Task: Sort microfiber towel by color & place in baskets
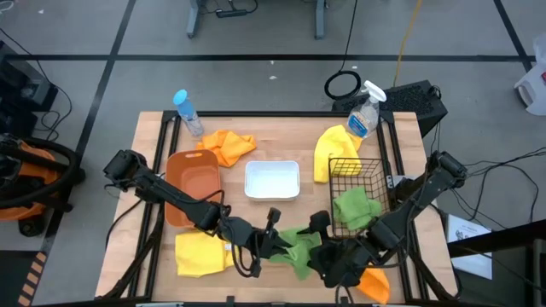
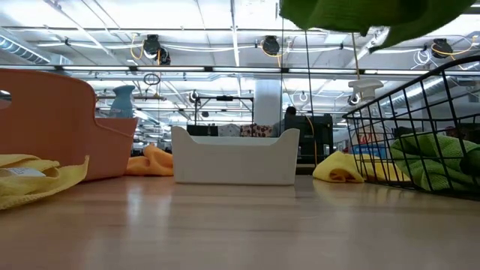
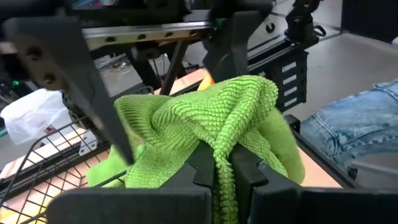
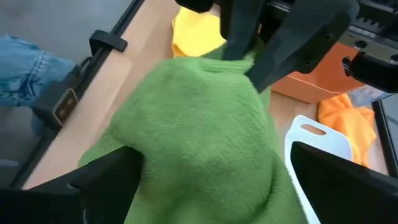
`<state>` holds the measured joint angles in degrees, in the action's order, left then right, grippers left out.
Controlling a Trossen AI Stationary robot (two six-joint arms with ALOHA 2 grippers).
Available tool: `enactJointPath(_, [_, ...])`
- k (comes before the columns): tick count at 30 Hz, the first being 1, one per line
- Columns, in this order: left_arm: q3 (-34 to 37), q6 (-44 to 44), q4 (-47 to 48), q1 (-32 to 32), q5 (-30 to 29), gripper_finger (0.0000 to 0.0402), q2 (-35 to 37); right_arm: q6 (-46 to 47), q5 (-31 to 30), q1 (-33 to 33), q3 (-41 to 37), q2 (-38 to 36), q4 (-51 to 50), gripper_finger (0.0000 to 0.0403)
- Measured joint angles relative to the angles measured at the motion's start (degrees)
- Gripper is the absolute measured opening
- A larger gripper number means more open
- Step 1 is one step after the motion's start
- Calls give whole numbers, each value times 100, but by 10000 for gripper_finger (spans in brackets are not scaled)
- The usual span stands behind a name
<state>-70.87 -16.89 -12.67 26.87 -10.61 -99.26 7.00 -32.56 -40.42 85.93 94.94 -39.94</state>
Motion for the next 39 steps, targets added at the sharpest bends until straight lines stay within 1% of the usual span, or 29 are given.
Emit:
enactJointPath(6, [0, -6, 36, -2, 60, 16, 0, -211, 172, 26, 0, 2, 135, 392])
enactJointPath(10, [0, -85, 30, 2, 260, 16, 0, -104, 304, 149, -4, 0, 151, 391])
enactJointPath(16, [0, -264, 24, 70, 275, 16, 0, -50, 500, 142, -7, 73, 175, 390])
enactJointPath(18, [0, -323, 14, 80, 275, 16, 0, -43, 645, 147, -7, 174, 168, 383])
enactJointPath(20, [0, -317, 14, 79, 273, 16, 0, -58, 702, 153, -7, 303, 188, 367])
enactJointPath(24, [0, -310, 24, 79, 197, 17, 0, -113, 708, 168, -7, 564, 216, 319])
enactJointPath(27, [0, -222, 78, 79, 172, 24, 0, -110, 717, 185, -7, 677, 227, 269])
enactJointPath(30, [0, -13, 167, 81, 120, 36, 0, -98, 712, 186, -7, 718, 236, 205])
enactJointPath(33, [0, 85, 198, 79, 110, 46, 0, -71, 712, 184, -7, 717, 240, 129])
enactJointPath(37, [0, 936, 194, 102, -53, 69, 0, -64, 722, 185, -7, 717, 157, 30])
enactJointPath(38, [0, 1040, 216, 113, -55, 81, 0, -59, 759, 186, -7, 714, 98, 17])
enactJointPath(39, [0, 1078, 282, 137, -83, 95, 9, -16, 822, 184, -7, 713, 37, 13])
